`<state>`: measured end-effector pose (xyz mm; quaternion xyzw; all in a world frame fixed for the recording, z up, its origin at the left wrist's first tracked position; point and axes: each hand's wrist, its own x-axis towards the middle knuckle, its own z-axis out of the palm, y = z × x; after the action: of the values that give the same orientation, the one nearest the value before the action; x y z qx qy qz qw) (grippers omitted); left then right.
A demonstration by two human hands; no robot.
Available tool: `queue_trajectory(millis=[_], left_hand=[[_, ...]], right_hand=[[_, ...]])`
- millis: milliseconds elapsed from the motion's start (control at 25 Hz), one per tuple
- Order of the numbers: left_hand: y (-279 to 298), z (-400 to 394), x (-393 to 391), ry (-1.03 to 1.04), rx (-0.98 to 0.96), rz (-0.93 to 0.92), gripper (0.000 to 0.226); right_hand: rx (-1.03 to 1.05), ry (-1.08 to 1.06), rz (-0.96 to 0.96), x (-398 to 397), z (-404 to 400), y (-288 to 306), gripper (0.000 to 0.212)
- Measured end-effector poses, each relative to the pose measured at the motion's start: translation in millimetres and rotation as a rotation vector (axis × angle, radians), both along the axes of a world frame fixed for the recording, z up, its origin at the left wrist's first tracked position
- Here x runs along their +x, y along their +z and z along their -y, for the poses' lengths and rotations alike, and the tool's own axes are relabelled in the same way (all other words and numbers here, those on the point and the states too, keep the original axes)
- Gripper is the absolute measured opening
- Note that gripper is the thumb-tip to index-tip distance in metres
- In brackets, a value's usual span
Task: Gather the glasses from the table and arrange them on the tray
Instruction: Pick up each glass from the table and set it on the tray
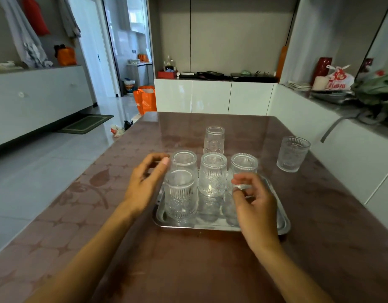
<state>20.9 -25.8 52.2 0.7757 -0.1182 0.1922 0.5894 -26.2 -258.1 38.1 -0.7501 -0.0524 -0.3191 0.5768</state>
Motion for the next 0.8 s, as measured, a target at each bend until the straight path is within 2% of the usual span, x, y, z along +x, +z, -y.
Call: queue_trajectory(millis=[40, 120, 200, 280, 360, 480, 520, 600, 720, 800], left_hand=[[-3, -2, 8, 0.039, -0.126, -0.021, 0.022], [-13, -3, 24, 0.087, -0.271, -0.174, 0.035], [-25, -5, 36, 0.089, -0.325, -0.291, 0.042], [-36, -5, 44, 0.069, -0.337, -0.314, 0.038], [-42, -8, 49, 0.059, -0.325, -0.313, 0.040], [-47, -10, 54, 0.022, -0.297, -0.308, 0.052], [-48, -11, 56, -0.005, -0.284, -0.303, 0.052], [-50, -11, 59, -0.031, -0.284, -0.312, 0.053], [-53, -13, 62, -0.033, -0.301, -0.313, 0.056], [-53, -12, 60, -0.040, -0.320, -0.303, 0.041]], right_hand=[[-0.030, -0.007, 0.020, 7, 3, 14, 0.028], [-0.180, -0.007, 0.009, 31, 8, 47, 0.024], [-0.354, 0.019, -0.065, 71, 8, 78, 0.023], [-0.506, 0.036, -0.187, 120, 7, 101, 0.025], [-0.733, 0.028, -0.309, 172, 0, 109, 0.038], [-1.078, 0.058, -0.525, 237, -12, 100, 0.070], [-1.103, 0.089, -0.597, 253, -15, 94, 0.075], [-1.070, 0.121, -0.675, 274, -20, 82, 0.072], [-0.990, 0.033, -0.646, 286, -21, 64, 0.058], [-0.899, -0.001, -0.578, 279, -20, 64, 0.053]])
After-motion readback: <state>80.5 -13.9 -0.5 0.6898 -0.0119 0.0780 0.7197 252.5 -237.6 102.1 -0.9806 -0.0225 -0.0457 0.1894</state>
